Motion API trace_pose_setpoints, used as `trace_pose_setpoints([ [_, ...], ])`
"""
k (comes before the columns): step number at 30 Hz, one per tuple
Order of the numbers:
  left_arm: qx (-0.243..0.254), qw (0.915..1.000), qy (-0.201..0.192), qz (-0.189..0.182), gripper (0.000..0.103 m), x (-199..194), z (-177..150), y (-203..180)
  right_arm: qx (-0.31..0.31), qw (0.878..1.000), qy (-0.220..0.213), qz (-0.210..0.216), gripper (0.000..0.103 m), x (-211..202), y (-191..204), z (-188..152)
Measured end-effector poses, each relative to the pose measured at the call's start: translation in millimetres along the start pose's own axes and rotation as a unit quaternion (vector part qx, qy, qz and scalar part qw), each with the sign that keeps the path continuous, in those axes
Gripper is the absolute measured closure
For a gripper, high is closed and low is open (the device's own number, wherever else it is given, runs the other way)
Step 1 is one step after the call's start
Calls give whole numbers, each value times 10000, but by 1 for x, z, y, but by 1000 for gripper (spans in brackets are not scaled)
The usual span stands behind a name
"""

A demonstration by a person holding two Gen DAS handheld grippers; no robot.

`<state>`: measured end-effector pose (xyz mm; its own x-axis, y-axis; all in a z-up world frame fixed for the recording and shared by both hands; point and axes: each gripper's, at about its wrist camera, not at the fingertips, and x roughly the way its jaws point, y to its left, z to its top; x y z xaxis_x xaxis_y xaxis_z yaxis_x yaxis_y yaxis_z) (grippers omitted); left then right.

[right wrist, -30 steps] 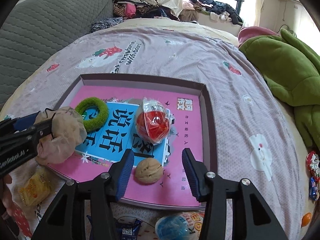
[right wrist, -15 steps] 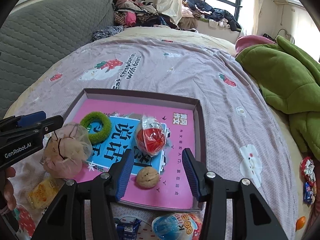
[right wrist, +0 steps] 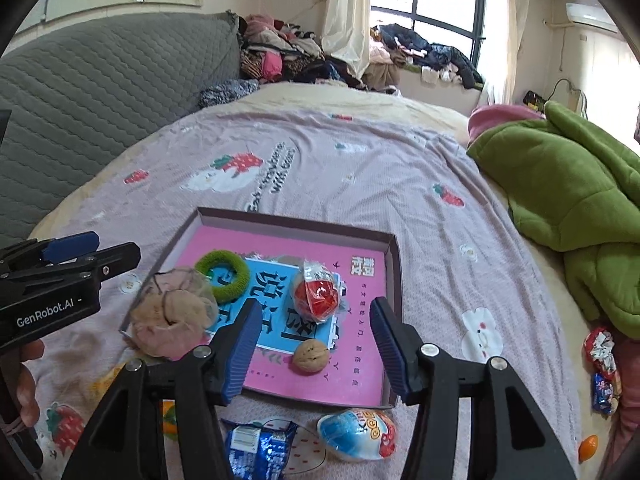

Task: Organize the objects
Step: 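Withdraw both grippers up and back from the tray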

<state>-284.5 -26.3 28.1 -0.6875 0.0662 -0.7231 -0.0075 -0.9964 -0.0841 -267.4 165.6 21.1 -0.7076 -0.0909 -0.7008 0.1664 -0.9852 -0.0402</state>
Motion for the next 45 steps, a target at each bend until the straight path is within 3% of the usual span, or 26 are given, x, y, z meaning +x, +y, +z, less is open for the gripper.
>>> trace_pose_setpoints([
  [7, 115, 9996, -199, 147, 40, -40, -6, -8, 46, 9996, -259, 120, 40, -34, 4, 0],
  [34, 282, 9976, -619, 89, 39, -145, -34, -5, 212, 9967, -777, 113, 39, -136, 11, -9],
  [45, 277, 9965, -760, 230, 39, -170, -53, -2, 211, 9960, -852, 171, 39, -159, 25, -23],
])
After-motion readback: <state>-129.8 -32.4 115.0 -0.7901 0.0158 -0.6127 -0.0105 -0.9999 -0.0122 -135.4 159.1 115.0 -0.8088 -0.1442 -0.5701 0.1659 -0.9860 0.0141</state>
